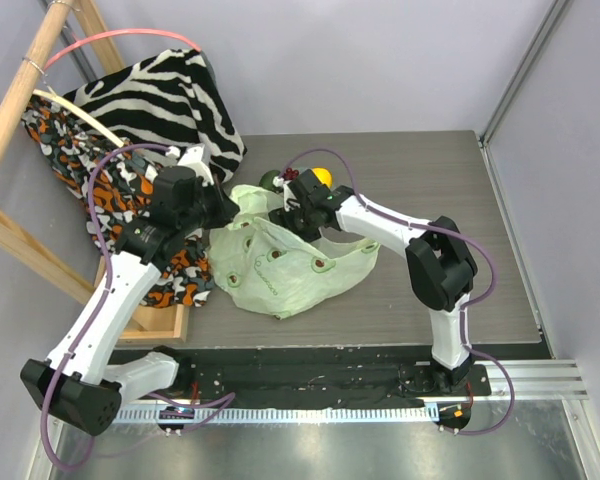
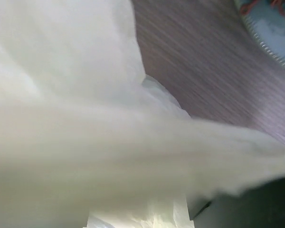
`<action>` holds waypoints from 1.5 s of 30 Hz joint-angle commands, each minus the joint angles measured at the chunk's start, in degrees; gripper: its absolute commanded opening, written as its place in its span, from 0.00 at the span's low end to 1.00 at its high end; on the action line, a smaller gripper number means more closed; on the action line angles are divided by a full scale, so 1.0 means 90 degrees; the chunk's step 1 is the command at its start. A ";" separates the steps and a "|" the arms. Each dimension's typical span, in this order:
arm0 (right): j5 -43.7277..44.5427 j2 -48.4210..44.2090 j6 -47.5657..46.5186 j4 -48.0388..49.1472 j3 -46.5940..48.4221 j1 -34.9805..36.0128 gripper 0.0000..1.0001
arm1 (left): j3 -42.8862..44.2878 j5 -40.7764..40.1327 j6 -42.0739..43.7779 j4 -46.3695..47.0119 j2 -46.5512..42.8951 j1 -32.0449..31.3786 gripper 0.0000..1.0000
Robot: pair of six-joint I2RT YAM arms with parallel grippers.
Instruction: Place the fruits into the plastic bag
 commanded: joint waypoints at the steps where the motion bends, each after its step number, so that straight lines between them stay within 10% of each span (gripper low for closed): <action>1: -0.0423 -0.0352 -0.0295 -0.0039 -0.0053 0.0026 0.60 | -0.0083 0.0049 -0.0137 0.0121 -0.0096 0.0045 0.00; 17: -0.1224 -0.0352 -0.0432 -0.0030 0.0025 0.0016 0.81 | -0.0102 0.0186 -0.0255 0.0209 -0.0056 0.0035 0.00; 45: -0.2200 -0.1699 0.1208 0.1708 -0.1078 -0.1331 0.80 | -0.0375 -0.0751 -0.0079 0.0043 -0.0427 0.0045 0.00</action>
